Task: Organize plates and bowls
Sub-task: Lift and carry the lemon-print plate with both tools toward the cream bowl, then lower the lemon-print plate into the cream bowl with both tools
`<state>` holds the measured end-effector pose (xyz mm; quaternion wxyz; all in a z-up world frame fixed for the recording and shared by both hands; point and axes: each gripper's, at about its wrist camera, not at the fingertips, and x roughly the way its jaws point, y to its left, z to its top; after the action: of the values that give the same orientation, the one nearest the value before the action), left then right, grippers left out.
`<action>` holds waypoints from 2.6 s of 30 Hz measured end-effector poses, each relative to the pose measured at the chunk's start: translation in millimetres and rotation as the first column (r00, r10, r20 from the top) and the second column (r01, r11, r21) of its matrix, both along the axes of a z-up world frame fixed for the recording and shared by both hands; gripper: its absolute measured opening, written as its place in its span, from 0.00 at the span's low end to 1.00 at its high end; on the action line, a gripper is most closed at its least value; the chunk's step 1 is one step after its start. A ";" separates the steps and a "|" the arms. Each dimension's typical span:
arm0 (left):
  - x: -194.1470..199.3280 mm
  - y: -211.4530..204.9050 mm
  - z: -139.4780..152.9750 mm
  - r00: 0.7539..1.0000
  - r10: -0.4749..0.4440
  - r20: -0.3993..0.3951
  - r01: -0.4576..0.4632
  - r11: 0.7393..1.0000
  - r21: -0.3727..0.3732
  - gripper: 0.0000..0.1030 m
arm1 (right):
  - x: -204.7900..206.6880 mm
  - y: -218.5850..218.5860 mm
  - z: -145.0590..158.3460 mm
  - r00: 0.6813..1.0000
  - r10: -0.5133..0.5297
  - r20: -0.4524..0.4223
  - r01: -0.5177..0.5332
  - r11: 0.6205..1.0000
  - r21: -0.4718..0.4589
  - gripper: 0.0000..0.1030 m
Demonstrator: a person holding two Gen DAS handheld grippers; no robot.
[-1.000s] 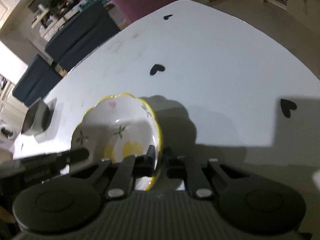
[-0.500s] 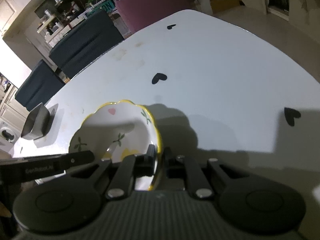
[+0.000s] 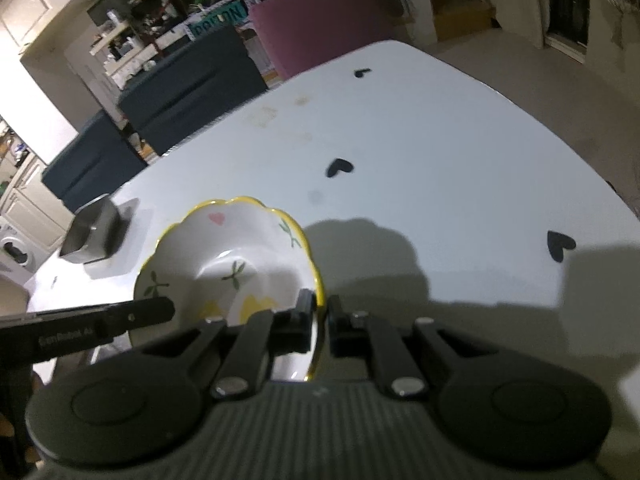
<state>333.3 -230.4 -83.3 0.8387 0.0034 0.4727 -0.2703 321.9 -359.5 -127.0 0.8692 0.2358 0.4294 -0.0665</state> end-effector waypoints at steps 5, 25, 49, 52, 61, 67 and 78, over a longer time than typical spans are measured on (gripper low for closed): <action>-26.2 25.8 25.6 0.998 0.037 0.045 -0.037 0.999 -0.010 0.05 | -14.0 19.8 23.6 0.999 0.033 0.031 -0.033 0.999 -0.014 0.09; -116.5 158.9 75.0 0.965 0.224 0.134 -0.219 0.974 -0.057 0.04 | -47.2 114.0 63.8 0.967 0.227 0.119 -0.227 0.974 -0.013 0.09; -178.4 287.3 46.1 0.903 0.420 0.092 -0.413 0.906 -0.087 0.04 | -55.0 179.2 49.4 0.884 0.459 0.090 -0.459 0.888 -0.025 0.09; -179.2 292.3 42.8 0.904 0.418 0.092 -0.413 0.908 -0.074 0.04 | -55.0 180.3 48.9 0.873 0.480 0.081 -0.479 0.877 -0.036 0.09; -174.6 298.1 30.7 0.904 0.424 0.048 -0.423 0.905 -0.038 0.04 | -48.6 187.4 44.2 0.867 0.496 0.037 -0.494 0.868 -0.048 0.09; -169.8 299.6 22.8 0.902 0.431 0.021 -0.430 0.903 -0.009 0.05 | -39.4 209.1 36.5 0.866 0.500 0.008 -0.499 0.864 -0.061 0.09; -162.7 294.9 10.7 0.914 0.407 0.006 -0.407 0.913 0.041 0.06 | -30.2 220.5 23.1 0.870 0.492 -0.029 -0.493 0.869 -0.053 0.09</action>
<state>170.7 64.5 -72.6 0.8756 -0.0779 0.4699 -0.0801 291.7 -139.0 -103.8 0.8609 0.0924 0.4795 0.1427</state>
